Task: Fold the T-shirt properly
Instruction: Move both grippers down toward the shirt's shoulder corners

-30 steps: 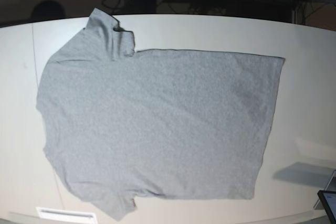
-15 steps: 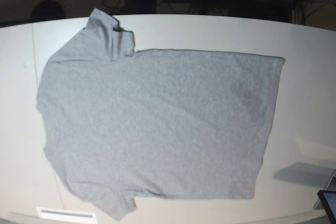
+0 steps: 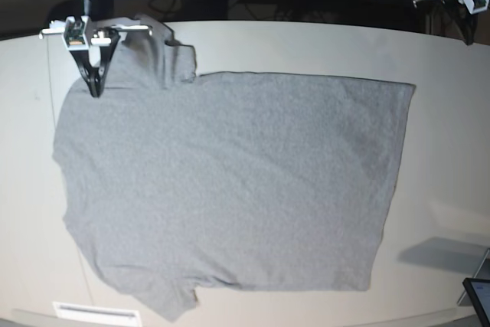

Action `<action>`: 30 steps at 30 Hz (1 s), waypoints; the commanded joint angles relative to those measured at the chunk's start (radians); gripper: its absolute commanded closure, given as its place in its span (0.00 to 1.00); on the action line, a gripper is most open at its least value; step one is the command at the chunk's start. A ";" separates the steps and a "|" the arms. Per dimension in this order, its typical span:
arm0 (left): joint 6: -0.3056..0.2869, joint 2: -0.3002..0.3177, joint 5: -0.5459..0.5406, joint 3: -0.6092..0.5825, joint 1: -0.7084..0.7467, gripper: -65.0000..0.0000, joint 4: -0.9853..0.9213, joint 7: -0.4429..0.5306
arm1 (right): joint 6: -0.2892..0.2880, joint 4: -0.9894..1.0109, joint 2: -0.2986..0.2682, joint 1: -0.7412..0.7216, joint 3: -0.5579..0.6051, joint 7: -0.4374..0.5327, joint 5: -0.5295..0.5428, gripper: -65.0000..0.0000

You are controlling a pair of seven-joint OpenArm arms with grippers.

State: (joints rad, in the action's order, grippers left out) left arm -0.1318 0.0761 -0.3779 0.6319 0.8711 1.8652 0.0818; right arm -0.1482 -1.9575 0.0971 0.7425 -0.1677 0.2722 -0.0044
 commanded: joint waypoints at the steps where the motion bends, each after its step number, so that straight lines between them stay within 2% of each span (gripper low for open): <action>1: -0.004 0.014 -0.002 0.032 -0.025 1.00 0.027 -0.040 | 0.005 -0.024 -0.004 -0.021 0.009 -0.035 0.004 1.00; 2: -0.029 0.035 -0.002 0.059 -0.068 1.00 0.029 -0.121 | 0.005 -0.027 -0.001 -0.053 0.017 -0.112 0.005 1.00; 4: -0.125 0.072 -0.008 0.101 -0.151 1.00 0.026 -0.270 | 0.005 -0.030 0.002 -0.093 0.013 -0.238 0.076 1.00; 6: -0.253 0.103 -0.011 0.167 -0.229 1.00 0.027 -0.428 | 0.005 -0.039 -0.006 -0.119 0.009 -0.344 0.238 1.00; 8: -0.409 0.129 -0.003 0.227 -0.327 1.00 0.023 -0.575 | 0.005 -0.044 -0.029 -0.140 -0.040 -0.436 0.412 1.00; 10: -0.533 0.138 0.009 0.276 -0.395 1.00 0.023 -0.704 | 0.005 -0.044 -0.058 -0.153 -0.091 -0.525 0.571 1.00; 11: -0.566 0.147 0.027 0.296 -0.425 1.00 0.023 -0.772 | 0.005 -0.044 -0.079 -0.159 -0.118 -0.577 0.656 1.00; 12: -0.566 0.156 0.050 0.311 -0.458 1.00 0.024 -0.836 | 0.005 -0.044 -0.101 -0.159 -0.148 -0.630 0.760 1.00; 15: -0.566 0.155 0.150 0.320 -0.513 1.00 0.021 -0.934 | 0.006 -0.038 -0.191 -0.173 -0.227 -0.765 1.039 1.00; 17: -0.566 0.149 0.227 0.317 -0.530 1.00 0.020 -0.959 | 0.009 -0.029 -0.245 -0.182 -0.287 -0.867 1.233 1.00; 19: -0.566 0.129 0.274 0.317 -0.530 1.00 0.020 -0.963 | 0.017 -0.006 -0.265 -0.197 -0.344 -0.954 1.368 1.00; 21: -0.566 0.113 0.313 0.317 -0.530 1.00 0.020 -0.962 | 0.100 0.034 -0.265 -0.228 -0.408 -1.040 1.423 1.00; 23: -0.566 0.098 0.351 0.317 -0.530 1.00 0.015 -0.962 | 0.220 0.073 -0.260 -0.263 -0.444 -1.108 1.406 1.00; 24: -0.566 0.086 0.376 0.317 -0.530 1.00 0.012 -0.957 | 0.258 0.089 -0.260 -0.280 -0.450 -1.137 1.401 1.00; 27: -0.566 0.058 0.458 0.317 -0.536 1.00 0.000 -0.954 | 0.249 0.123 -0.259 -0.292 -0.451 -1.190 1.404 1.00; 30: -0.566 0.041 0.538 0.305 -0.560 1.00 -0.017 -0.954 | 0.235 0.162 -0.259 -0.301 -0.448 -1.189 1.400 0.98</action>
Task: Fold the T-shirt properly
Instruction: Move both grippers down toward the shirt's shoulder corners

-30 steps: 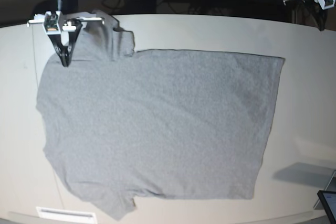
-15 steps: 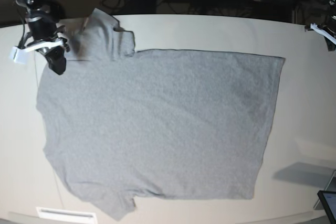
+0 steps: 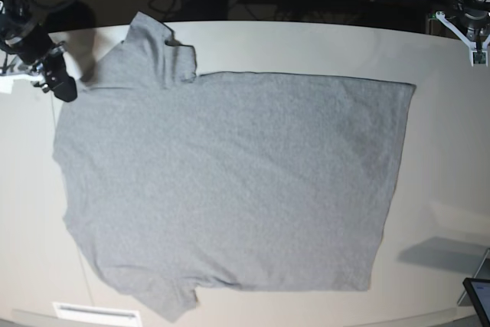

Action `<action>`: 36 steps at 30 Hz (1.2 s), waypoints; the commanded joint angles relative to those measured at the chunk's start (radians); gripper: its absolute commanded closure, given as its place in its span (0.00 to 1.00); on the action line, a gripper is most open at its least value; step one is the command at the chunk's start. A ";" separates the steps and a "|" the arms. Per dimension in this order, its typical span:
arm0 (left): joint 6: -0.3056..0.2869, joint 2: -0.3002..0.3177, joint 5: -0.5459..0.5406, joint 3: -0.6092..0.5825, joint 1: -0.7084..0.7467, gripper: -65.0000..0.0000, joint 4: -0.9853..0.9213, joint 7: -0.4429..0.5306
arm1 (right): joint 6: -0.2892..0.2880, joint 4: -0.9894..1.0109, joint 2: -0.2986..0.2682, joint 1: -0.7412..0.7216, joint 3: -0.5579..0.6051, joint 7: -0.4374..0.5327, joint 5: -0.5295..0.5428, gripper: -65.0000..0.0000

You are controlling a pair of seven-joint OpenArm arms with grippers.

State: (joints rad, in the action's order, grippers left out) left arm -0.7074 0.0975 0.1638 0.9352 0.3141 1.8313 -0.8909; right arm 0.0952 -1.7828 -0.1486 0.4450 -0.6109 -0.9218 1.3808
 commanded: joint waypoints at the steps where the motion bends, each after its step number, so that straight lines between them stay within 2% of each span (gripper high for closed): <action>1: 0.009 0.009 0.024 0.003 -0.016 1.00 0.008 0.019 | -0.008 0.008 -0.013 -0.010 -0.007 -0.001 0.015 0.93; 4: 0.009 -0.011 0.104 0.008 -0.049 1.00 -0.015 0.020 | -0.012 0.062 -0.013 -0.012 -0.008 -0.003 0.015 0.73; 6: 0.009 -0.020 0.133 0.008 -0.059 1.00 -0.012 0.020 | -0.013 0.074 -0.013 -0.012 -0.010 -0.003 0.013 0.65; 14: 0.009 -0.018 0.052 0.012 -0.080 1.00 -0.011 0.039 | -0.013 0.094 -0.021 -0.013 -0.010 -0.003 0.012 0.62; 19: 0.009 -0.029 0.016 0.011 -0.074 1.00 -0.020 0.203 | -0.015 0.154 -0.056 -0.015 -0.008 -0.001 0.012 0.40; 22: 0.009 -0.037 0.018 0.011 -0.076 1.00 -0.037 0.250 | -0.027 0.160 -0.059 -0.016 -0.011 0.004 0.012 0.40; 25: 0.009 -0.037 0.018 0.011 -0.076 1.00 -0.051 0.250 | -0.064 0.191 -0.059 -0.038 -0.011 -0.001 0.012 0.40; 28: 0.009 -0.035 0.018 0.021 -0.071 1.00 -0.052 0.250 | -0.068 0.266 -0.061 -0.065 -0.007 -0.003 0.012 0.40; 31: 0.009 -0.038 0.020 0.071 -0.077 1.00 -0.052 0.250 | -0.070 0.320 -0.075 -0.082 0.001 -0.003 0.010 0.46; 36: 0.009 -0.025 0.021 0.083 -0.071 1.00 -0.052 0.250 | -0.070 0.331 -0.072 -0.093 0.027 -0.004 0.012 0.48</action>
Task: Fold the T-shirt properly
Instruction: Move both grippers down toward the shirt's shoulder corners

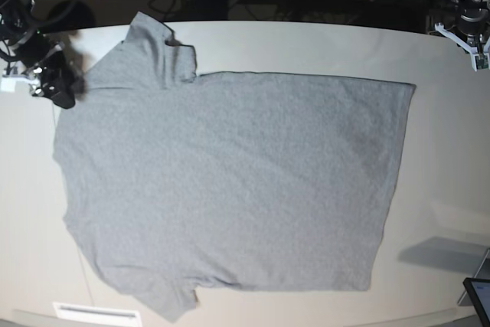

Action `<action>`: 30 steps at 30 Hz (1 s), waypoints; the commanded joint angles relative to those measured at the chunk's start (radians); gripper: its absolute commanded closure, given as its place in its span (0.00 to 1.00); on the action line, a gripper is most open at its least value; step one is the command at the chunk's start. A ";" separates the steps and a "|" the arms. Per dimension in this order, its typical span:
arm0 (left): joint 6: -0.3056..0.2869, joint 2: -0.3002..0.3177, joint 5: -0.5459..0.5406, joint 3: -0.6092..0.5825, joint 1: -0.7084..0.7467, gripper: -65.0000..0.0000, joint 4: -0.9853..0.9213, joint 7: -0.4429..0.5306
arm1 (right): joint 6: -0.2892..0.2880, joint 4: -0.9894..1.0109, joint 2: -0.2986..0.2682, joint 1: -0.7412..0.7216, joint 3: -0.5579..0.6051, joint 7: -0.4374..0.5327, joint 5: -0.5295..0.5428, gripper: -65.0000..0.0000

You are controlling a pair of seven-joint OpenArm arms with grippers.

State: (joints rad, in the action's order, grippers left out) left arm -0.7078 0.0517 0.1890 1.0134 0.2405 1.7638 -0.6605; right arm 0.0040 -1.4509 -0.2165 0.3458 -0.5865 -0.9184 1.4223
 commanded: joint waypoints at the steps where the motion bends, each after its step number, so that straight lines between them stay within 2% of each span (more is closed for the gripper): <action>1: 0.010 0.021 -0.004 0.005 0.003 1.00 0.014 0.020 | 0.021 -0.001 -0.002 0.006 0.003 -0.008 -0.030 0.48; 7: 0.010 0.009 0.116 -0.001 -0.026 1.00 0.014 0.020 | 0.021 0.000 0.025 -0.006 0.003 -0.057 -0.030 0.50; 12: 0.010 0.000 0.151 0.000 -0.071 1.00 -0.021 0.020 | 0.021 0.003 0.027 -0.018 0.003 -0.077 -0.028 0.70; 17: 0.010 0.004 0.149 -0.001 -0.096 1.00 -0.084 0.020 | 0.021 0.005 0.027 -0.026 0.003 -0.077 -0.028 0.72; 18: 0.010 0.006 0.149 -0.001 -0.099 0.98 -0.097 0.020 | 0.021 0.005 0.027 -0.026 0.003 -0.077 -0.028 0.73; 21: 0.010 0.006 0.146 -0.001 -0.112 0.80 -0.118 0.020 | 0.021 0.005 0.036 -0.029 0.003 -0.077 -0.028 0.74; 22: 0.010 0.006 0.149 0.000 -0.122 0.72 -0.123 0.020 | 0.021 0.005 0.039 -0.029 0.003 -0.077 -0.028 0.77; 24: 0.010 0.006 0.143 0.003 -0.128 0.61 -0.127 0.020 | 0.021 0.005 0.039 -0.029 0.003 -0.078 -0.028 0.92; 25: 0.010 0.006 0.139 0.003 -0.128 0.57 -0.124 0.020 | 0.021 0.005 0.039 -0.030 0.003 -0.086 -0.028 0.98; 26: 0.010 0.004 0.137 0.003 -0.129 0.56 -0.121 0.020 | 0.021 0.005 0.039 -0.030 0.003 -0.095 -0.028 1.00; 30: 0.010 0.004 0.146 0.003 -0.157 0.56 -0.123 0.018 | 0.021 0.005 0.039 -0.032 0.003 -0.109 -0.028 1.00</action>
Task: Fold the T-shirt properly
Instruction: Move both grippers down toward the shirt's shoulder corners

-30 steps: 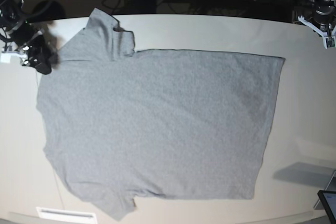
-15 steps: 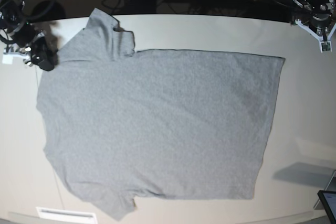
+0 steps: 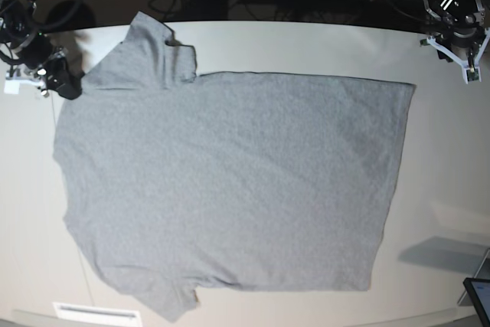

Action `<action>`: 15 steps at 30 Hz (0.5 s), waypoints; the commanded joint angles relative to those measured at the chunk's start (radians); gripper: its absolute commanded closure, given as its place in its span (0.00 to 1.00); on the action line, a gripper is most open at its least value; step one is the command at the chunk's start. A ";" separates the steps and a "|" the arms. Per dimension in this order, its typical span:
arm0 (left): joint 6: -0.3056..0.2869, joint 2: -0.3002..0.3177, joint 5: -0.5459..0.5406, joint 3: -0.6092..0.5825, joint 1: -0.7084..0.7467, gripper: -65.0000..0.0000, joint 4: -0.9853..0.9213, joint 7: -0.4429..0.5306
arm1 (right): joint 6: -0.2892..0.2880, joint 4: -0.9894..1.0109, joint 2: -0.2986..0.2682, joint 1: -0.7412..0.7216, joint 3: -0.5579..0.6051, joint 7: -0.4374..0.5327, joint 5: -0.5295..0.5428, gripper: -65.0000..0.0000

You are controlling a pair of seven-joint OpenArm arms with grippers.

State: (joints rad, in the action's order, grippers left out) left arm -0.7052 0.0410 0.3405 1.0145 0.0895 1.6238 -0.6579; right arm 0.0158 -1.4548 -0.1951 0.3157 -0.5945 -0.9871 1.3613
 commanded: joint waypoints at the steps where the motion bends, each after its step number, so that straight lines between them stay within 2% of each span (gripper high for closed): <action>1: 0.007 0.015 -0.005 0.002 -0.006 0.56 0.016 0.016 | 0.009 0.010 0.018 -0.002 0.011 -0.042 0.033 1.00; 5: 0.007 0.015 -0.004 0.000 -0.020 0.52 0.011 0.014 | 0.009 0.010 0.018 -0.002 0.011 -0.043 0.033 1.00; 8: 0.007 0.018 -0.011 0.002 -0.035 0.32 0.011 -0.081 | 0.009 0.010 0.018 -0.002 0.011 -0.043 0.033 1.00; 10: 0.007 0.027 -0.025 0.000 -0.050 0.22 0.019 -0.145 | 0.009 0.010 0.018 -0.002 0.011 -0.043 0.031 1.00; 15: 0.007 0.038 -0.062 -0.001 -0.063 0.20 0.013 -0.288 | 0.009 0.010 0.018 0.000 0.011 -0.045 0.031 1.00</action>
State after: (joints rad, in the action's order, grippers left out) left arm -0.6922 0.0719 0.2577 1.0138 0.0242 1.6283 -0.9188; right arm 0.0158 -1.4548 -0.1951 0.3153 -0.5953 -0.9901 1.3609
